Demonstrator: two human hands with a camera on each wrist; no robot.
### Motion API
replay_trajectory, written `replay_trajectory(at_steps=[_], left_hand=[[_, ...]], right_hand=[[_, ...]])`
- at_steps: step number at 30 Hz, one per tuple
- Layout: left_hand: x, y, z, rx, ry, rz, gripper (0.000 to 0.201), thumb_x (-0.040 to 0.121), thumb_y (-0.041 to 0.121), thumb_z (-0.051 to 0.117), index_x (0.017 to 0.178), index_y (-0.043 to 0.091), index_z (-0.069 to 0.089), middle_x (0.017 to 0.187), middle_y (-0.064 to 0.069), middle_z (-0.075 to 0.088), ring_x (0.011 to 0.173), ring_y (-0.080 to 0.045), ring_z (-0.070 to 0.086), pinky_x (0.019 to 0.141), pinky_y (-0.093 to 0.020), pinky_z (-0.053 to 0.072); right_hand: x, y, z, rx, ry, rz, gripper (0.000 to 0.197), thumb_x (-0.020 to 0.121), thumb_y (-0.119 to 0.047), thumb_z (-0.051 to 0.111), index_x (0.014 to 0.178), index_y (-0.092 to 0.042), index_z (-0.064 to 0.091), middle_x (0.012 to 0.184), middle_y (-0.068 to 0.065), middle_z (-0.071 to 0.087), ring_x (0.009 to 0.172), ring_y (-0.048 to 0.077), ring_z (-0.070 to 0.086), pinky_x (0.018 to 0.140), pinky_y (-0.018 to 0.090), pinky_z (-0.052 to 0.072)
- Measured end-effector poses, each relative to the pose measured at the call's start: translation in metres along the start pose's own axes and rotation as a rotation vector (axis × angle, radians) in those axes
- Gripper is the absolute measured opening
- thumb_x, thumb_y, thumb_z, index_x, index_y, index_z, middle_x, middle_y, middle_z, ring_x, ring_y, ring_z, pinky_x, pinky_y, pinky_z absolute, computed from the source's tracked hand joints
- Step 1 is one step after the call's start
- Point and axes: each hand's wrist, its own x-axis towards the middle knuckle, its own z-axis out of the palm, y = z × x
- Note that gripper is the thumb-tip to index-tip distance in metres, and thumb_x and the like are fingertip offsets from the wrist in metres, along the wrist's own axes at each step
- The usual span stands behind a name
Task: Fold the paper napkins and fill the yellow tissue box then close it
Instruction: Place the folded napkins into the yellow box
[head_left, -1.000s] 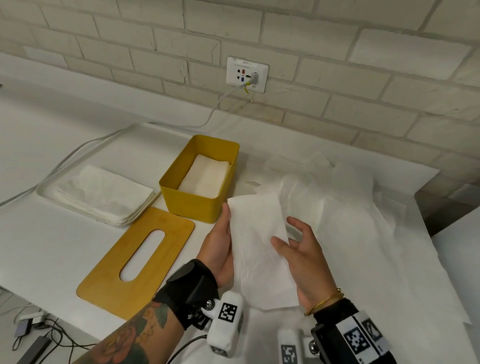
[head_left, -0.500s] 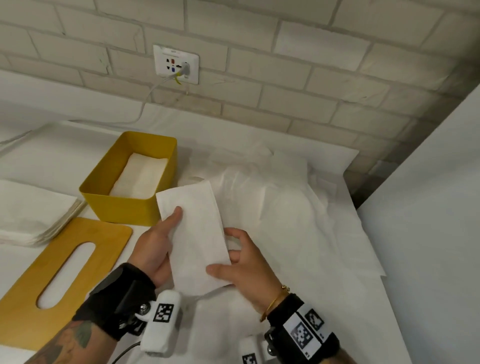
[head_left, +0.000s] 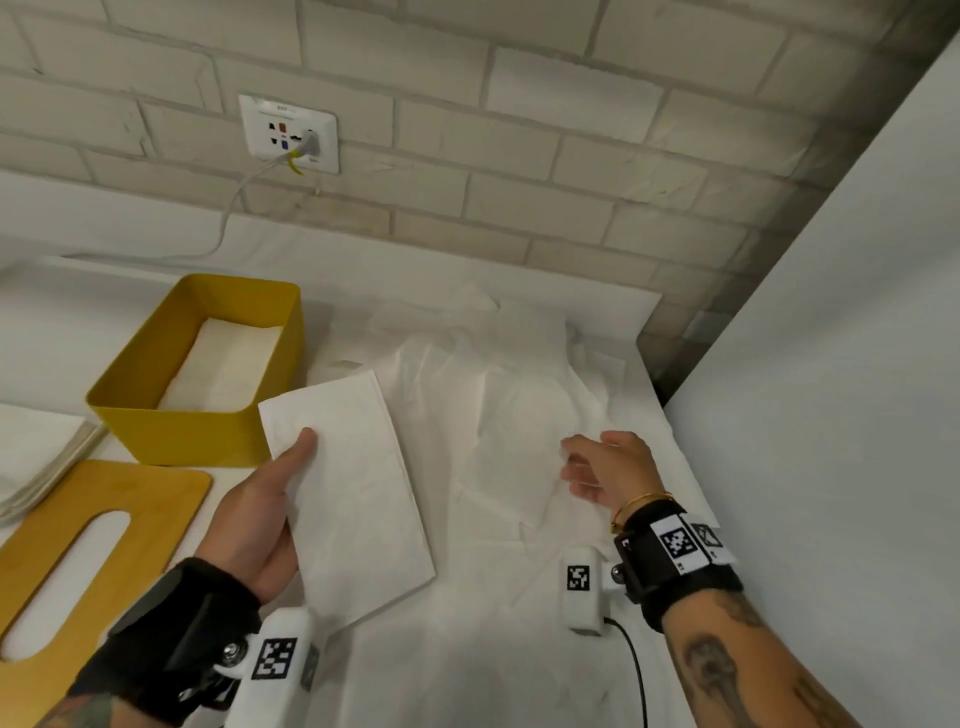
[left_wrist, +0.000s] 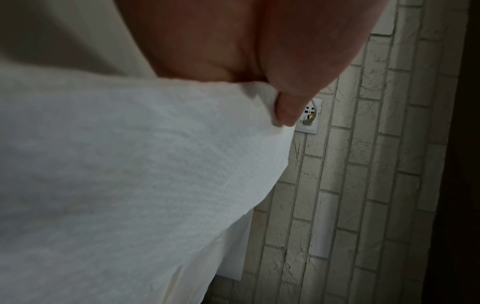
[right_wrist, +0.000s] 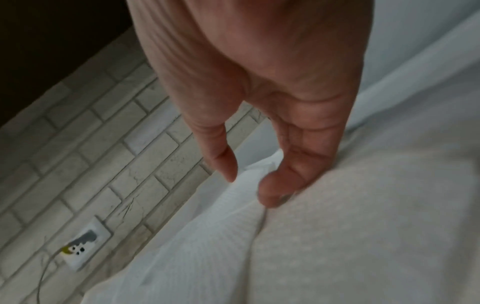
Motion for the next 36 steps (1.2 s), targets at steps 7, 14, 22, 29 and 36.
replay_trajectory(at_steps=[7,14,22,29,36], left_hand=[[-0.003,0.000,0.001,0.017,0.001,-0.028,0.035,0.098,0.034,0.060,0.128,0.018,0.065,0.116,-0.005,0.076,0.113,-0.025,0.069,0.095,-0.044,0.051],[-0.006,0.003,0.001,-0.007,0.025,-0.033,0.024,0.099,0.031,0.059,0.118,0.020,0.067,0.107,-0.004,0.078,0.107,-0.026,0.070,0.089,-0.044,0.053],[-0.004,0.007,0.008,-0.056,-0.034,-0.101,0.029,0.102,0.031,0.055,0.122,0.013,0.067,0.113,-0.010,0.076,0.101,-0.025,0.075,0.091,-0.043,0.053],[-0.006,0.006,0.013,-0.050,-0.157,-0.137,0.041,0.107,0.036,0.042,0.116,0.010,0.072,0.116,-0.015,0.074,0.102,-0.026,0.074,0.079,-0.035,0.060],[-0.004,0.004,0.009,-0.089,-0.178,-0.148,0.073,0.099,0.068,0.029,0.138,0.015,0.059,0.133,-0.018,0.066,0.125,-0.033,0.063,0.114,-0.053,0.039]], right_hand=[[0.018,-0.003,0.020,-0.018,0.143,-0.191,0.040,0.075,-0.015,0.087,0.108,-0.015,0.064,0.107,0.004,0.064,0.093,0.023,0.064,0.081,0.032,0.052],[-0.032,-0.037,0.021,-0.096,0.032,-0.589,0.018,0.089,-0.014,0.074,0.081,-0.020,0.059,0.082,-0.001,0.069,0.081,0.019,0.064,0.079,0.033,0.052],[-0.120,-0.057,0.054,0.140,-0.608,-0.562,0.036,0.083,-0.012,0.070,0.118,-0.011,0.061,0.103,0.015,0.077,0.094,0.028,0.074,0.085,0.045,0.056],[-0.117,-0.027,0.100,0.027,-0.604,-0.459,0.051,0.093,-0.004,0.066,0.136,-0.028,0.052,0.104,0.008,0.078,0.098,0.025,0.075,0.089,0.045,0.059],[-0.093,0.005,0.119,-0.112,-0.468,-0.422,0.048,0.090,-0.017,0.073,0.125,-0.044,0.052,0.101,-0.003,0.079,0.096,0.019,0.075,0.092,0.051,0.058]])
